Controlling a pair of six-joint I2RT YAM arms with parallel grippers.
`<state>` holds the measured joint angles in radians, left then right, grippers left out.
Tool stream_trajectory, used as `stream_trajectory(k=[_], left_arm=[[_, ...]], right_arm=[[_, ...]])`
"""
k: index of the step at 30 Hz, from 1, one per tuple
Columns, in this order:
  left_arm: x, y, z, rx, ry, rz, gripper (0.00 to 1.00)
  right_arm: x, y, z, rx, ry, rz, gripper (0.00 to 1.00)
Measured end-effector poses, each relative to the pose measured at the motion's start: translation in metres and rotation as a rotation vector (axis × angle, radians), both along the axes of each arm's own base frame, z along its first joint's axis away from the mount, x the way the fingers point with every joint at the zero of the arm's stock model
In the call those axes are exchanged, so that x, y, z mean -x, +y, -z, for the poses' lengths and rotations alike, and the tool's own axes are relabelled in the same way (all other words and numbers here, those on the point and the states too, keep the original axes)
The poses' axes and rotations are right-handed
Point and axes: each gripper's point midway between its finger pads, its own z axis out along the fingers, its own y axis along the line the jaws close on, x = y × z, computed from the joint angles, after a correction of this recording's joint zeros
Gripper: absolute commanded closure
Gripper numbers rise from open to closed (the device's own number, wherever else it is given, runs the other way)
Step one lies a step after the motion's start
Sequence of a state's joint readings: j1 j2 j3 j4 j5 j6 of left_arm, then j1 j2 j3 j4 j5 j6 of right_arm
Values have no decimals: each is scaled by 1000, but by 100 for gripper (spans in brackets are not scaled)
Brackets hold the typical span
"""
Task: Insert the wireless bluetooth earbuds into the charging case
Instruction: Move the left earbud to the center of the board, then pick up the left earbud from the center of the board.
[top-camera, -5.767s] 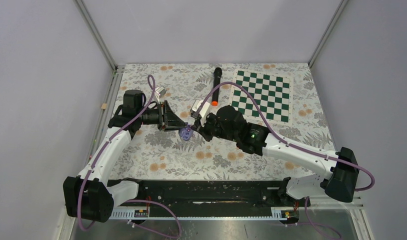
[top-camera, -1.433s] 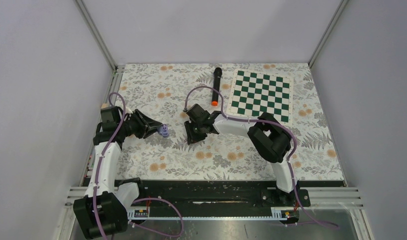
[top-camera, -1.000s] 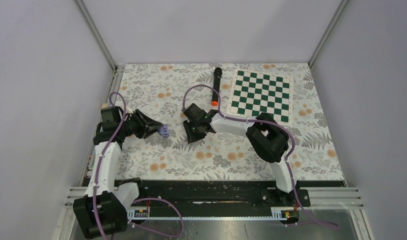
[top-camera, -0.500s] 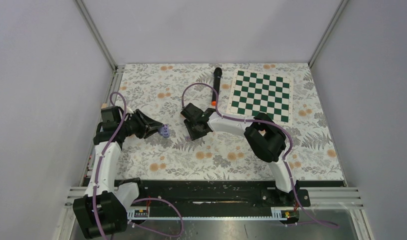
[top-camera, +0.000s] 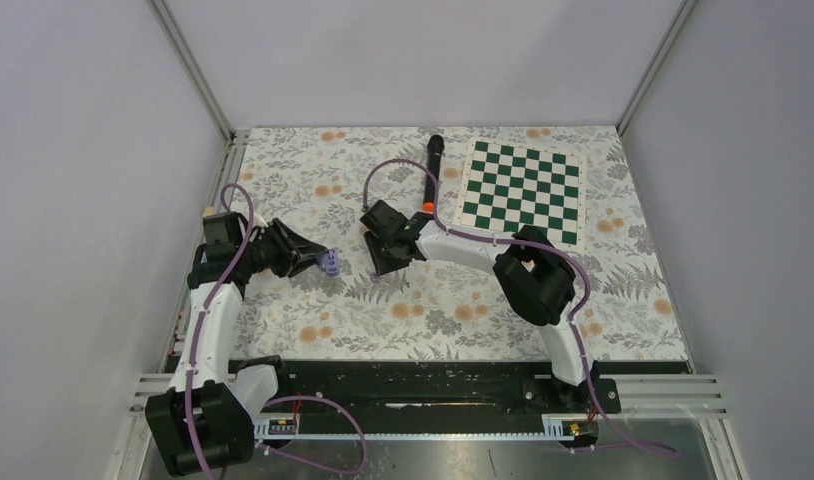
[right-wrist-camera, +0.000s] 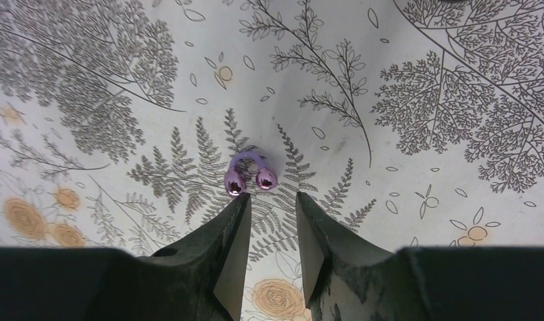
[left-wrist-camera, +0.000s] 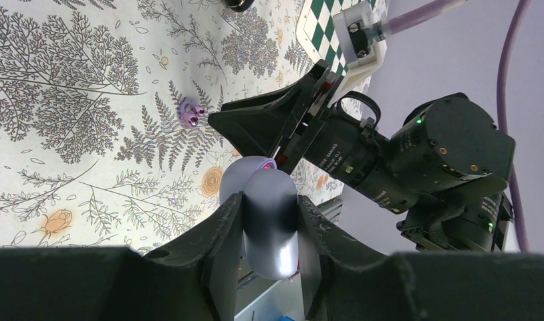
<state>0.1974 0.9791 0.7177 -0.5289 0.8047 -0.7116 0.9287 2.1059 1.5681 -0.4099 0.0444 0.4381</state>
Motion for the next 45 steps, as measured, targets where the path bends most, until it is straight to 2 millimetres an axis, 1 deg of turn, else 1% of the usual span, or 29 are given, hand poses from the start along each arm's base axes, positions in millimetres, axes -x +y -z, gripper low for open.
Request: stream_trajectory(k=[3,6,10,15,18,22,26,33,36,40,45], left_arm=[[0,0,0,0,0,0,100],[0,0,0,0,0,0,100],[0,0,0,0,0,0,100],[0,0,0,0,0,0,100],[0,0,0,0,0,0,100],[0,0,0,-1,0,0,100],[0,0,0,-1,0,0,100],[0,0,0,-1,0,0,100],[0,0,0,-1,0,0,100],[0,0,0,-1,0,0,100],[0,0,0,-1,0,1,100]], right_arm=[[-3,6,-6,-21,1,24,62],[-4,8,-8,-36,10,54,65],[-4,8,-3,-37,29,100,67],[-2,5,15,-11,60,138,68],[-3,7,15,-15,59,152,68],[-3,4,16,0,61,157,69],[-4,2,17,12,44,159,67],[-3,0,17,57,-10,139,67],[-2,0,17,69,-20,128,71],[0,-2,18,76,-17,127,85],[3,-3,18,61,-12,127,97]])
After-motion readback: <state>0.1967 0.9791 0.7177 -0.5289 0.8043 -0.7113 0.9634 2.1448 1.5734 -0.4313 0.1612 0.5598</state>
